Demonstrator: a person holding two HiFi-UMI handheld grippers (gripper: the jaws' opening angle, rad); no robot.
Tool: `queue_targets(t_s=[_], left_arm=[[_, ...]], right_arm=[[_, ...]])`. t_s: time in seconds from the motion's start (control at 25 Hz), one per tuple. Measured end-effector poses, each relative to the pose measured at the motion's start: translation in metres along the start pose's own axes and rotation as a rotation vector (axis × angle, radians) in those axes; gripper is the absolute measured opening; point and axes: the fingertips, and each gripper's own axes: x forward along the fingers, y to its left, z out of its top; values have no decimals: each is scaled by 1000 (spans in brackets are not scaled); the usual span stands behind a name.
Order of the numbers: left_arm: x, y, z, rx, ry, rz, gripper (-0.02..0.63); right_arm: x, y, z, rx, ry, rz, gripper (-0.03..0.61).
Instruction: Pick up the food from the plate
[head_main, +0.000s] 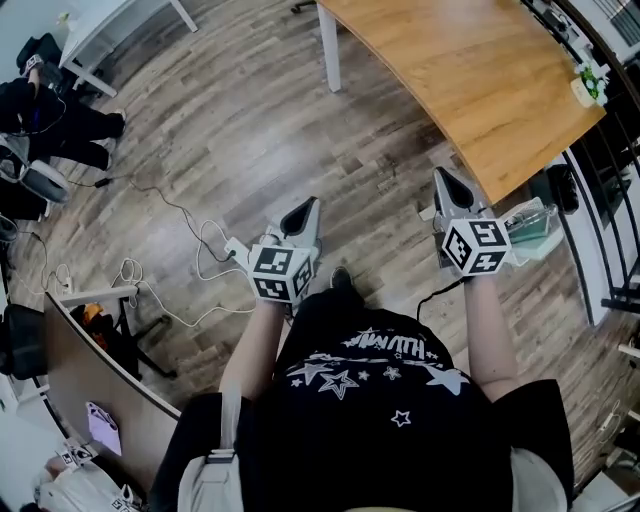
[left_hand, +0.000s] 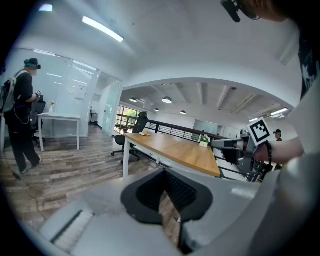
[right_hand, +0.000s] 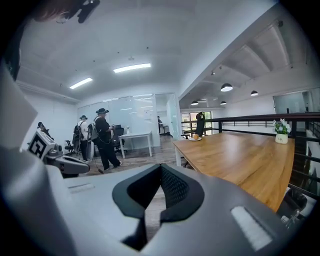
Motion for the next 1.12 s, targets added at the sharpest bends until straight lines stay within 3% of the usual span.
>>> queue_targets(t_s=[0.28,0.76,1.12], left_arm=[[8,58,13,-9,0,5,2],[8,114,12,-58,-15,58,2],[39,152,43,-61,-32,68,2]], right_arm=[[46,19,15,-17,13,2,0],[115,26,32,-29,4,27,1],[187,15,58,-18,-4,55,0]])
